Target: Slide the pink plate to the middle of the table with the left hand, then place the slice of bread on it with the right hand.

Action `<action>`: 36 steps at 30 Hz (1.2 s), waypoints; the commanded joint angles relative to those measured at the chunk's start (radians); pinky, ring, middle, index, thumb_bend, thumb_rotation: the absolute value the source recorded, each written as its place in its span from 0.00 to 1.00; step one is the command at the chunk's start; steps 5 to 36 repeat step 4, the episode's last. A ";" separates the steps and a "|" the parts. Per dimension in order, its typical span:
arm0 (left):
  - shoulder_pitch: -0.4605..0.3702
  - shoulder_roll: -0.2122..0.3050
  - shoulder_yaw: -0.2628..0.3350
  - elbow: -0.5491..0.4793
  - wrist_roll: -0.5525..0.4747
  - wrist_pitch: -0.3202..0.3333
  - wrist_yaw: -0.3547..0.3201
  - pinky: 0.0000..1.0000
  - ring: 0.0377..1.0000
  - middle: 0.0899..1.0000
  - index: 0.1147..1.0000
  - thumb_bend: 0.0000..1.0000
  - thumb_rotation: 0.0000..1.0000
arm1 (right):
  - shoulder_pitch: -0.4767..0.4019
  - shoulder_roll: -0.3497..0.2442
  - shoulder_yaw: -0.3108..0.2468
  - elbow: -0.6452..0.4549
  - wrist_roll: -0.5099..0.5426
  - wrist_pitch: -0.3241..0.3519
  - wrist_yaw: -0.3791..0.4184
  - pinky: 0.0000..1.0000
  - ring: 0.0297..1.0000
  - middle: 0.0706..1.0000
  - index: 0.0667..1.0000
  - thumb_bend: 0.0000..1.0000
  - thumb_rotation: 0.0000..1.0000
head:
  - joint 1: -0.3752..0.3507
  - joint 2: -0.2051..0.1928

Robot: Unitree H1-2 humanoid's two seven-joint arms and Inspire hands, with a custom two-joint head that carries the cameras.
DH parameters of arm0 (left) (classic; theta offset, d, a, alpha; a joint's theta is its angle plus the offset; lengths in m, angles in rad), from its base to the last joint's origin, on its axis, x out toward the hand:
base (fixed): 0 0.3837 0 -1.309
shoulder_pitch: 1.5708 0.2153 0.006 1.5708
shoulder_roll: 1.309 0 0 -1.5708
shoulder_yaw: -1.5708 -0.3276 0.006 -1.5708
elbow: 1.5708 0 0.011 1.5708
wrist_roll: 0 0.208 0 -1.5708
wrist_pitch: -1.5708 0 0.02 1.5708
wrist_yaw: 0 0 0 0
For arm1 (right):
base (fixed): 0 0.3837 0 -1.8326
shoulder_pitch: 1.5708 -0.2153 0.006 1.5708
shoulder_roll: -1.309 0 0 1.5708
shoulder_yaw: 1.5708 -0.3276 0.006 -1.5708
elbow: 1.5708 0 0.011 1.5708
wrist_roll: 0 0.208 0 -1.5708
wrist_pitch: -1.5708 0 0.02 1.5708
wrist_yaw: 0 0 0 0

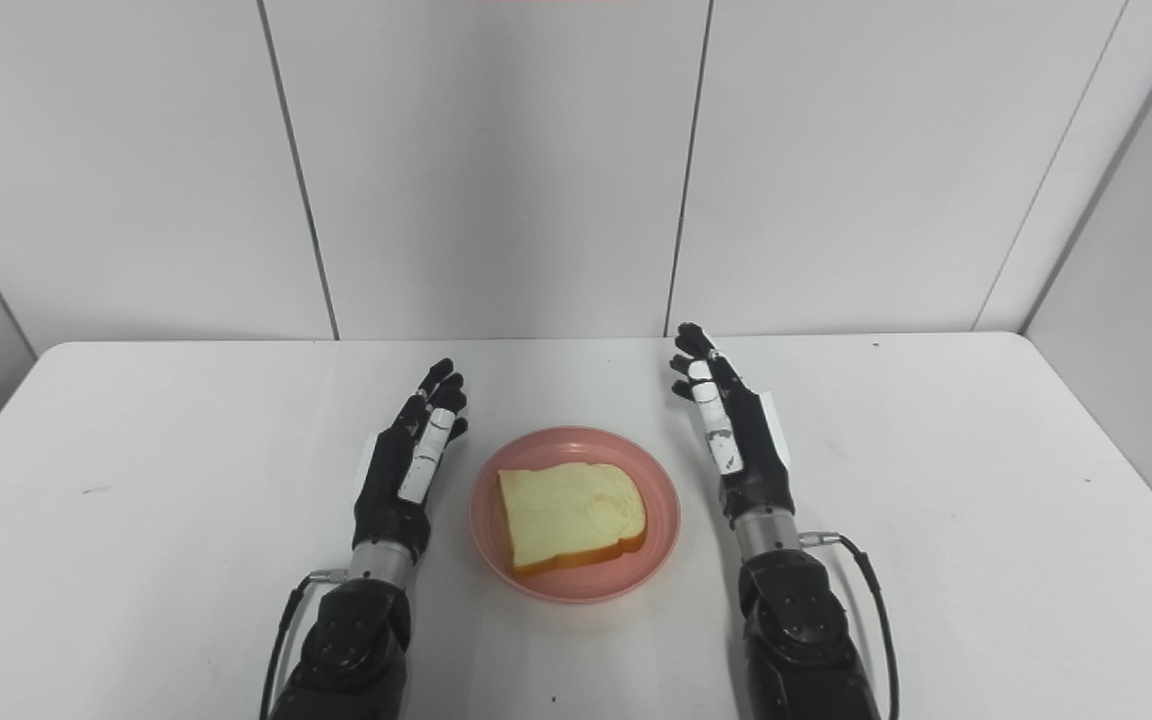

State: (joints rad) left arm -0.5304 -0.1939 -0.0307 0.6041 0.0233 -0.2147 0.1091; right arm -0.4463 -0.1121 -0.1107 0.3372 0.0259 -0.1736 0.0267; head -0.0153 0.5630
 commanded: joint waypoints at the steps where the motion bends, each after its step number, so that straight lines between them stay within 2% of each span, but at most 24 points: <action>1: -0.040 -0.008 -0.004 -0.043 0.013 0.003 0.011 0.90 0.91 0.91 0.86 0.88 0.76 | -0.027 -0.005 0.001 -0.025 0.001 0.000 -0.010 0.86 0.86 0.88 0.85 0.83 1.00 | 0.001 0.000; 36: -0.042 -0.006 -0.005 -0.052 0.015 0.016 0.013 0.90 0.91 0.91 0.87 0.87 0.77 | -0.025 -0.011 0.009 -0.030 -0.020 0.010 -0.018 0.85 0.86 0.88 0.85 0.83 1.00 | 0.002 0.000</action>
